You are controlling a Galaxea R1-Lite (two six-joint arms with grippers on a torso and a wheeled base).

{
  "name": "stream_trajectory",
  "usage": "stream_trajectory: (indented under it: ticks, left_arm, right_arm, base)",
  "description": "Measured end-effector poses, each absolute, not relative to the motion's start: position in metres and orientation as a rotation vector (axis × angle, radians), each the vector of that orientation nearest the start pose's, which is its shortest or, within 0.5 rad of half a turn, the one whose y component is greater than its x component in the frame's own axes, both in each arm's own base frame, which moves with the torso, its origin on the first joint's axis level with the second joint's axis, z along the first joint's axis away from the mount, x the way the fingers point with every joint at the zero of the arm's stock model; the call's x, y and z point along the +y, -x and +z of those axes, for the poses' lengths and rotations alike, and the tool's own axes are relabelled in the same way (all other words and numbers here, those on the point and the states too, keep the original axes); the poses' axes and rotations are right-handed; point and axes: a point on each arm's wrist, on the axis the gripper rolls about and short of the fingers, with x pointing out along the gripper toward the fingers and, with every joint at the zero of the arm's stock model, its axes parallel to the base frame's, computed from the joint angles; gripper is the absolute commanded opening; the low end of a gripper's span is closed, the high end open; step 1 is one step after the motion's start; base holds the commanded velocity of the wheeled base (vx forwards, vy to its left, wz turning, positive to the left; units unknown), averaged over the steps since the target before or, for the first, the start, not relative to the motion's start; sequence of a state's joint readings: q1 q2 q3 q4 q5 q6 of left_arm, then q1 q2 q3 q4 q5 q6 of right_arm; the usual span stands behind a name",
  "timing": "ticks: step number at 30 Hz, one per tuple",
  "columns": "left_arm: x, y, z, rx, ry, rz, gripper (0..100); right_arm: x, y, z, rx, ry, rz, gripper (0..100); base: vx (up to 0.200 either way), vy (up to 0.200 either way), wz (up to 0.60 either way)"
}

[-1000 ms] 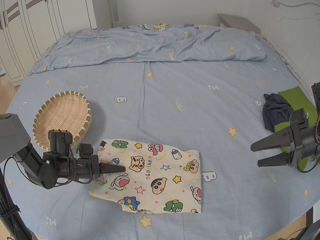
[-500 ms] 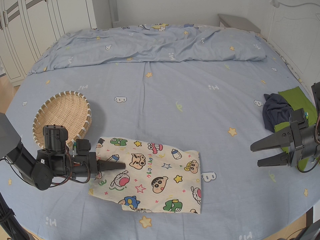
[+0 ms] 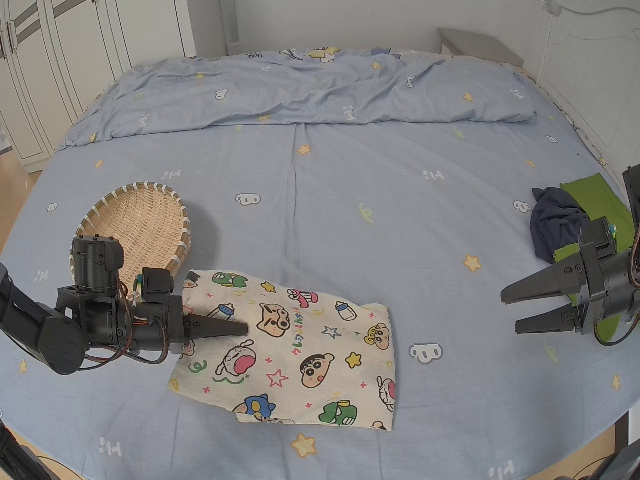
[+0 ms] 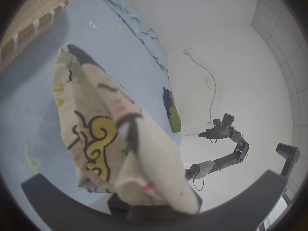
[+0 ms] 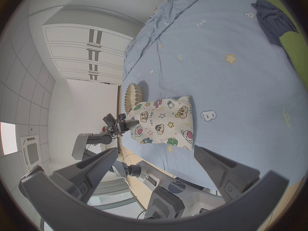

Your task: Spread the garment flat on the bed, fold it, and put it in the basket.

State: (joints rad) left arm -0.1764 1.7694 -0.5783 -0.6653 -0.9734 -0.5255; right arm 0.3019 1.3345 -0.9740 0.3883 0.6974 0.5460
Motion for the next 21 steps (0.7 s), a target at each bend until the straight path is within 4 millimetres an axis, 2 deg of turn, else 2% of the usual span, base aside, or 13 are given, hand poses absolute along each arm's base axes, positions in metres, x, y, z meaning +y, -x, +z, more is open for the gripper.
stream_trajectory:
  ticks: [5,12,17,21]
  left_arm:
    - [-0.073,-0.261,0.122,0.786,0.652,-1.003,0]
    - [-0.086,-0.252,0.123,0.807,0.632,-1.055,0]
    - [-0.091,-0.246,0.126,0.802,0.615,-1.081,0]
    - [-0.105,-0.243,0.134,0.792,0.587,-1.143,0]
  right_arm:
    - [0.071,-0.178,0.235,1.010,-0.629,0.724,100]
    - [0.071,-0.178,0.235,1.006,-0.628,0.726,100]
    - [0.070,-0.177,0.237,0.999,-0.628,0.726,100]
    - [0.068,-0.173,0.241,0.979,-0.624,0.732,100]
  base:
    - [0.000,0.200,0.00]
    - [0.000,0.200,0.00]
    - [0.000,0.000,0.00]
    - [0.000,0.000,0.00]
